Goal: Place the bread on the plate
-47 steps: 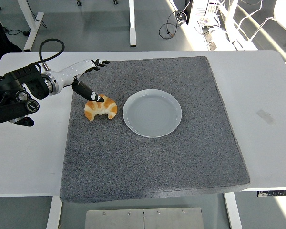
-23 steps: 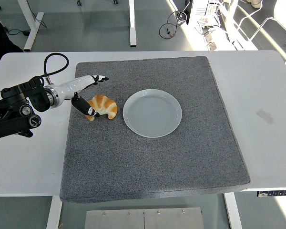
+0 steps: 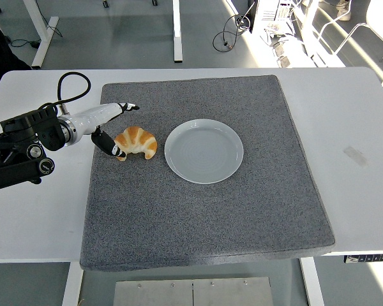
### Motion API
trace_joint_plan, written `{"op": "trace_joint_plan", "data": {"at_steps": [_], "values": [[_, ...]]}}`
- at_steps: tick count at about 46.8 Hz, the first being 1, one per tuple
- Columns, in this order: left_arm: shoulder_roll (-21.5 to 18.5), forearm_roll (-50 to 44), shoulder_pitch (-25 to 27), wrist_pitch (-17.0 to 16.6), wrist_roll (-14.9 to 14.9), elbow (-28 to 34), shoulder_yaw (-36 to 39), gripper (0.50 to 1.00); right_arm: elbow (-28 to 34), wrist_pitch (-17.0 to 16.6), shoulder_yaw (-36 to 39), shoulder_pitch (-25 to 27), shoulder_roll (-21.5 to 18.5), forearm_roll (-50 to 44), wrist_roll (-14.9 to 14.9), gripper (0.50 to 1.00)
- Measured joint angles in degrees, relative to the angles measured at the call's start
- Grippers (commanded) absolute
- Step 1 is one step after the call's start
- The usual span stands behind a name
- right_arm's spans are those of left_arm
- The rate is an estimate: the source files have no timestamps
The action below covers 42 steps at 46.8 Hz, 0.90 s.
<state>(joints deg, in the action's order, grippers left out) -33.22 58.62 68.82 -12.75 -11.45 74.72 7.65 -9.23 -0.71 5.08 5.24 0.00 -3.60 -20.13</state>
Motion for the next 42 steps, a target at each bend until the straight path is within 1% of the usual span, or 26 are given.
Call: {"op": "trace_joint_plan", "data": {"at_steps": [4,9,13,17,21,23,25,29,33,39,42], "values": [[0.19,0.29,-0.06,0.06,-0.38,-0.08,0.0,0.974,0.0,0.0,0.01,-0.03,0.0,0.0,0.0,1.0],[2.12,1.49,-0.1,0.26,-0.93,-0.57,0.0,0.971,0.0,0.0,0.0,-0.03,0.0,0.0,0.0,1.0],[3.3,1.68,-0.14,0.45,-2.01,-1.84,0.0,0.969,0.0,0.0,-0.02,-0.04,0.0,0.0,0.0,1.0],[4.51,1.68,-0.14,0.53,-2.41,-3.29,0.0,0.968,0.0,0.0,-0.02,-0.05,0.0,0.0,0.0,1.0],[4.9,1.71,-0.15,0.54,-2.44,-3.77,-0.01,0.952,0.0,0.0,-0.01,-0.05,0.0,0.0,0.0,1.0],[4.91,1.71,-0.26,0.54,-2.44,-3.79,-0.02,0.927,0.0,0.01,-0.01,-0.04,0.0,0.0,0.0,1.0],[4.92,1.71,-0.32,0.54,-2.44,-3.8,-0.03,0.886,0.0,0.01,0.0,-0.05,0.0,0.0,0.0,1.0],[4.98,1.71,-0.64,0.54,-2.44,-3.81,-0.02,0.836,0.0,0.0,-0.02,-0.02,0.0,0.0,0.0,1.0],[5.0,1.67,-0.87,0.54,-2.44,-3.8,-0.02,0.81,0.0,0.0,-0.03,-0.03,0.0,0.0,0.0,1.0],[5.01,1.67,-1.42,0.54,-2.44,-3.88,-0.02,0.757,0.0,0.0,-0.01,-0.04,0.0,0.0,0.0,1.0],[5.05,1.68,-1.64,0.53,-2.44,-3.96,-0.02,0.743,0.0,0.0,-0.02,-0.03,0.0,0.0,0.0,1.0]]}}
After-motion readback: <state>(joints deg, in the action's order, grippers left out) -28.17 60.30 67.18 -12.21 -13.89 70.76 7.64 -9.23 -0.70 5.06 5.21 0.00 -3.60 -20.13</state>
